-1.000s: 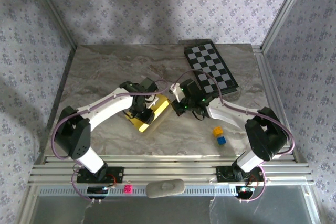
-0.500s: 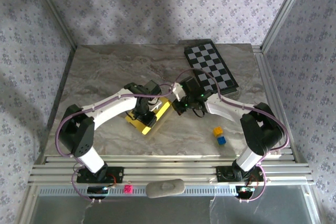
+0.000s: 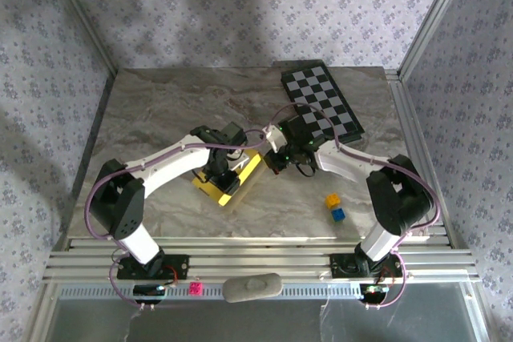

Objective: Fold the paper box

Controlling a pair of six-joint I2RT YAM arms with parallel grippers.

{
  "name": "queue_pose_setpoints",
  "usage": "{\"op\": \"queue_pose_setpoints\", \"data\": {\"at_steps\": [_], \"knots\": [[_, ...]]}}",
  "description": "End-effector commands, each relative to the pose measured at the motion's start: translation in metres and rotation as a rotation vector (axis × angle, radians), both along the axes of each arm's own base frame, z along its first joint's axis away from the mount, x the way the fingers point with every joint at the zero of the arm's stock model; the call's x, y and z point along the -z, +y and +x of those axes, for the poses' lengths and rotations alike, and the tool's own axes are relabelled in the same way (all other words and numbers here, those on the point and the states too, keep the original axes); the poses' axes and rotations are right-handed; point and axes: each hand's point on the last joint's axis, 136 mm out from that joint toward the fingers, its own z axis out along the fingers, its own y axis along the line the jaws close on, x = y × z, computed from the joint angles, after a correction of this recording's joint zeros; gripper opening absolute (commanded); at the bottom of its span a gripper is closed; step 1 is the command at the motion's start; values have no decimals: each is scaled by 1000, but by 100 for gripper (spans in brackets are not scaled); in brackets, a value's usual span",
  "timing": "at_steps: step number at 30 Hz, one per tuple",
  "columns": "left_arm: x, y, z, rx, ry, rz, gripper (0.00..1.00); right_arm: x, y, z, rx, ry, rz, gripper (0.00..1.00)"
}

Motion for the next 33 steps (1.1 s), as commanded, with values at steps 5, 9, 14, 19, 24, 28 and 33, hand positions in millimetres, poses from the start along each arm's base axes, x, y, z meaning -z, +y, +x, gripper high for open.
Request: {"op": "queue_pose_setpoints", "data": {"at_steps": [5, 9, 14, 19, 24, 28, 33], "knots": [[-10, -3, 0, 19, 12, -36, 45, 6, 0, -2, -17, 45, 1, 0], [-13, -2, 4, -3, 8, -57, 47, 8, 0, -4, -15, 54, 4, 0], [-10, -4, -1, 9, 36, -63, 47, 7, 0, -3, -12, 44, 3, 0], [-8, -4, -5, 33, 57, -57, 46, 6, -1, -3, -25, 39, -18, 0], [-17, -10, 1, 23, 41, -72, 50, 13, -3, -6, -35, 40, -63, 0], [-49, -28, 12, -33, 12, -187, 53, 20, -9, -5, -13, 47, -95, 0], [-72, -40, 20, -139, 32, -324, 53, 22, -9, -5, -11, 59, -107, 0]]}}
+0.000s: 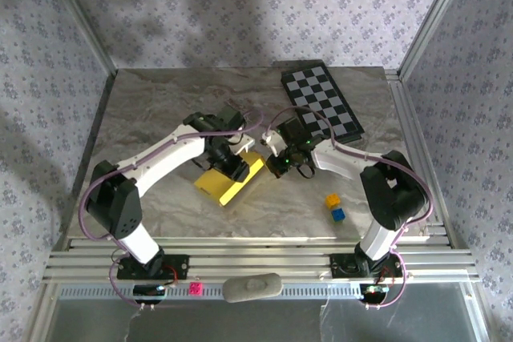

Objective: Fold the paper box

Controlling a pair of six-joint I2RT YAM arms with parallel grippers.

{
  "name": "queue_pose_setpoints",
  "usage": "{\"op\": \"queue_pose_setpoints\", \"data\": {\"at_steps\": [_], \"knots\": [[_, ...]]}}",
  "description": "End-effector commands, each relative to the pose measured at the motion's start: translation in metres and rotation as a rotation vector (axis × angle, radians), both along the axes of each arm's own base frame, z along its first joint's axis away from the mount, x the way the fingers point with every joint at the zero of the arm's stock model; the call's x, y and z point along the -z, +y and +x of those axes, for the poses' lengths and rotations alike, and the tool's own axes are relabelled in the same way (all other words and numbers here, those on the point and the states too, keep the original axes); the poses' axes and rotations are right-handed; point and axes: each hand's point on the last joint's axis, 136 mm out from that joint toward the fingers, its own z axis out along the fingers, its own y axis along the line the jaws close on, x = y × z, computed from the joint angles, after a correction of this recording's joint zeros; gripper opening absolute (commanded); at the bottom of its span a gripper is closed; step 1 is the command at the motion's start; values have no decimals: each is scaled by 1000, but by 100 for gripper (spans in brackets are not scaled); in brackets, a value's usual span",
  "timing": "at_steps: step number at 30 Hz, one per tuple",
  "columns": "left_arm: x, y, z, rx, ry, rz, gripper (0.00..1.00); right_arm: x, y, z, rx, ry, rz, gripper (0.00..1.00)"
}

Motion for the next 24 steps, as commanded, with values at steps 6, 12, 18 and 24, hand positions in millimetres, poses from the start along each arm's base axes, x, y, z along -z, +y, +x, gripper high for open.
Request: {"op": "queue_pose_setpoints", "data": {"at_steps": [6, 12, 18, 24], "knots": [[-15, -22, 19, -174, 91, -157, 52, 1, 1, 2, -6, 9, -27, 0], [12, -33, 32, -181, 92, -106, 49, 2, 3, 1, 4, 35, -1, 0], [55, -37, 9, -101, 138, 10, 48, 5, 5, -3, 6, 78, 43, 0], [76, -35, 1, -78, 157, 65, 47, 5, 4, -2, 5, 81, 47, 0]]}}
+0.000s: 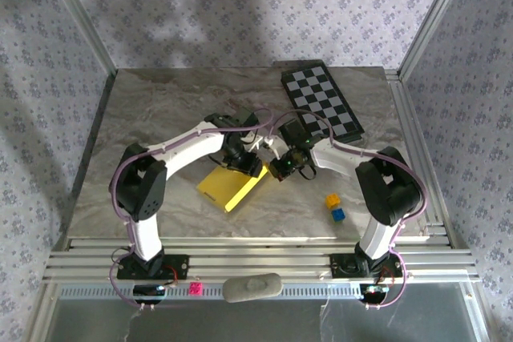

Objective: Fold the paper box

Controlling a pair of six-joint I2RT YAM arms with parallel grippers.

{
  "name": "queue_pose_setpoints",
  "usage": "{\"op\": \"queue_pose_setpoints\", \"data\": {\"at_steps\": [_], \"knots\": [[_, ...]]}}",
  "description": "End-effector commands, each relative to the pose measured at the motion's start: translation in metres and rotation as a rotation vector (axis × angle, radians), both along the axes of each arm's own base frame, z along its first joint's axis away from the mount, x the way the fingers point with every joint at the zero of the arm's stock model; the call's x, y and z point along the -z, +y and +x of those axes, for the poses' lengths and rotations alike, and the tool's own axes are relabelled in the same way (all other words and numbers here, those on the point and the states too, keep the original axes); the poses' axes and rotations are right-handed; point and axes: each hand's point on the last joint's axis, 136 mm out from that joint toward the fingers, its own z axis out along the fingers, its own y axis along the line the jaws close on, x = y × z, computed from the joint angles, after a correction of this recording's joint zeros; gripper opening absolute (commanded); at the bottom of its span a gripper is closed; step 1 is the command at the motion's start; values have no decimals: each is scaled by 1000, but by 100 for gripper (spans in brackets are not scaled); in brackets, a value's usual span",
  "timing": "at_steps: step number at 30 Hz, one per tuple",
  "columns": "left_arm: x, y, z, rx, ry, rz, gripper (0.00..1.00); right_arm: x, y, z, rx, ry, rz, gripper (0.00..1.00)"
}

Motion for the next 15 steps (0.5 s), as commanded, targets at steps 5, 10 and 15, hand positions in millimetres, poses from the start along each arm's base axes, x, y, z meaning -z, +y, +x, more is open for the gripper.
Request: {"op": "queue_pose_setpoints", "data": {"at_steps": [5, 10, 15], "knots": [[36, 7, -26, 75, 91, 97, 46, -12, 10, 8, -5, -29, 62, 0], [42, 12, -25, 67, 87, 117, 46, -3, 5, 6, 15, -18, 58, 0], [38, 11, -23, 75, 88, 114, 48, 3, 0, 5, 42, -11, 53, 0]]}}
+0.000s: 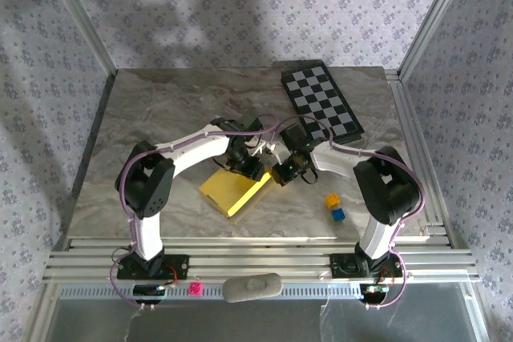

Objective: Fold the paper box

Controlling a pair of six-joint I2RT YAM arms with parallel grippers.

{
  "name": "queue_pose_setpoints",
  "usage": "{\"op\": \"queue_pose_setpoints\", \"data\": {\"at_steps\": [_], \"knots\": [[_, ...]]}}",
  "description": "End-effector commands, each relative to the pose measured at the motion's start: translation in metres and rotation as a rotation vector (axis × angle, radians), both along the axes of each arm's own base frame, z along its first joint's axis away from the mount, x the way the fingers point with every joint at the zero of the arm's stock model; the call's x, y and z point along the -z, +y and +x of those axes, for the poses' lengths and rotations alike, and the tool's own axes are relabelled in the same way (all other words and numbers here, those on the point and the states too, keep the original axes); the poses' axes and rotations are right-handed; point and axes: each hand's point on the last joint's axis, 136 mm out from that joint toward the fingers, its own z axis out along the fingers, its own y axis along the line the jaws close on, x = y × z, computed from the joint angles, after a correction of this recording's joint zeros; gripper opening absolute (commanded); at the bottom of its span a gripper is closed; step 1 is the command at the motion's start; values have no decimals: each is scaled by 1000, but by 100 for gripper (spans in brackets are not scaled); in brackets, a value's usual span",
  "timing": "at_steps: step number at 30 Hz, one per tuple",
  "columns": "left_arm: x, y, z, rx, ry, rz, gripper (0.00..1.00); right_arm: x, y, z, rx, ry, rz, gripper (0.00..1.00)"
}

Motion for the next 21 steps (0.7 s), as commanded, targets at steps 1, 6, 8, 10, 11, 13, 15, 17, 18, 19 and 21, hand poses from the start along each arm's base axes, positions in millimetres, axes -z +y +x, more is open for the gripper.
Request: {"op": "queue_pose_setpoints", "data": {"at_steps": [1, 6, 8, 10, 11, 13, 15, 17, 18, 19, 21], "knots": [[22, 17, -22, 46, 94, 102, 47, -13, 8, 15, 34, -53, 70, 0], [30, 19, -25, 64, 96, 140, 47, -12, 0, 19, 109, -13, 110, 0], [34, 22, -27, 78, 90, 173, 47, -11, -3, 19, 142, 10, 132, 0], [39, 24, -28, 82, 91, 201, 47, -12, -6, 20, 168, 19, 154, 0], [41, 24, -29, 87, 92, 208, 47, -12, -8, 20, 175, 22, 158, 0], [44, 24, -31, 95, 90, 224, 47, -14, -7, 20, 173, 20, 164, 0], [45, 23, -32, 95, 90, 224, 47, -17, -5, 21, 168, 14, 168, 0], [43, 22, -30, 88, 85, 220, 47, -18, -5, 21, 163, 0, 163, 0], [41, 21, -29, 89, 80, 219, 47, -19, -5, 22, 159, -10, 158, 0], [40, 21, -28, 88, 78, 216, 47, -20, -5, 22, 156, -19, 148, 0], [39, 20, -27, 85, 79, 214, 47, -20, -6, 22, 147, -37, 127, 0]]}}
